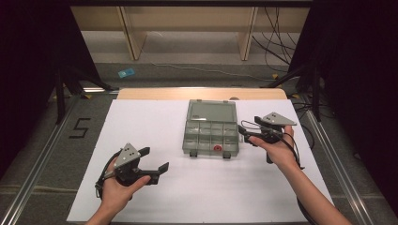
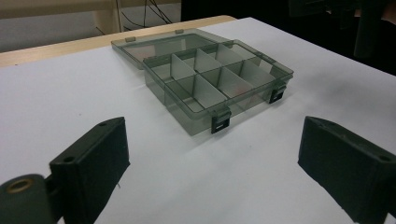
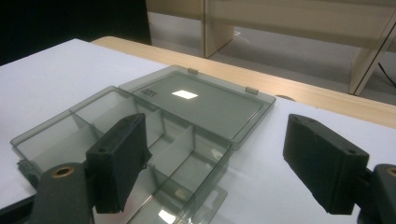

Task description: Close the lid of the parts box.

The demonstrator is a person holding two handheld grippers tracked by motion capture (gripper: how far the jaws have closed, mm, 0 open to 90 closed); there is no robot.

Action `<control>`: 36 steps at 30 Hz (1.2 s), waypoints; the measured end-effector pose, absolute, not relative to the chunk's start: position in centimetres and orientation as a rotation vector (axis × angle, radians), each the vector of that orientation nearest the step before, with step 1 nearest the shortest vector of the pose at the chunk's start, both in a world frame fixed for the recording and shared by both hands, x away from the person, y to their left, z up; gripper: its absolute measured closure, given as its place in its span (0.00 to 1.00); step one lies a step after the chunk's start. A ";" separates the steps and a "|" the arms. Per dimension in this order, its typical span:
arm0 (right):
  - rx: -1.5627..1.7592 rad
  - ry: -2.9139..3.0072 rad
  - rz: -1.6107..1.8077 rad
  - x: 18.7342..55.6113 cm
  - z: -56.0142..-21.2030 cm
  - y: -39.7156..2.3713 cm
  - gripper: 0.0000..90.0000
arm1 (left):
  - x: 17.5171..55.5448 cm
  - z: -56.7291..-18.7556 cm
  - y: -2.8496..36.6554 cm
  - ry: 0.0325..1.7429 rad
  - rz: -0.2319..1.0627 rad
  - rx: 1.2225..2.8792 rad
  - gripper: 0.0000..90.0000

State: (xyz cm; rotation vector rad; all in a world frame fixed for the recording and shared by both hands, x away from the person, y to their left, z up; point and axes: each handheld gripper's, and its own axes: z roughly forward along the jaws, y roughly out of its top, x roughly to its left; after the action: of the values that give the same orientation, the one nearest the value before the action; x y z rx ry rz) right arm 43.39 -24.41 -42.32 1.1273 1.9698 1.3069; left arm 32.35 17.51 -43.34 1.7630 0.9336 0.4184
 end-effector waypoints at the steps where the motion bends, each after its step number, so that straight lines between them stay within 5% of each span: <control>1: 1.142 1.984 1.286 43.5 -42.3 -24.4 0.25 | 32.4 -43.3 17.5 0.932 0.418 1.764 0.09; 36: 1.213 2.011 1.177 52.2 -42.8 -21.4 0.25 | 32.3 -43.6 17.4 0.932 0.400 1.771 0.10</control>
State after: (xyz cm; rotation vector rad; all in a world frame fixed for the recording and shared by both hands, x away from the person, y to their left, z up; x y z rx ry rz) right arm 52.21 -21.43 -42.79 1.2127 2.0105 1.1771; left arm 32.26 17.41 -43.55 1.7714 0.9319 0.4001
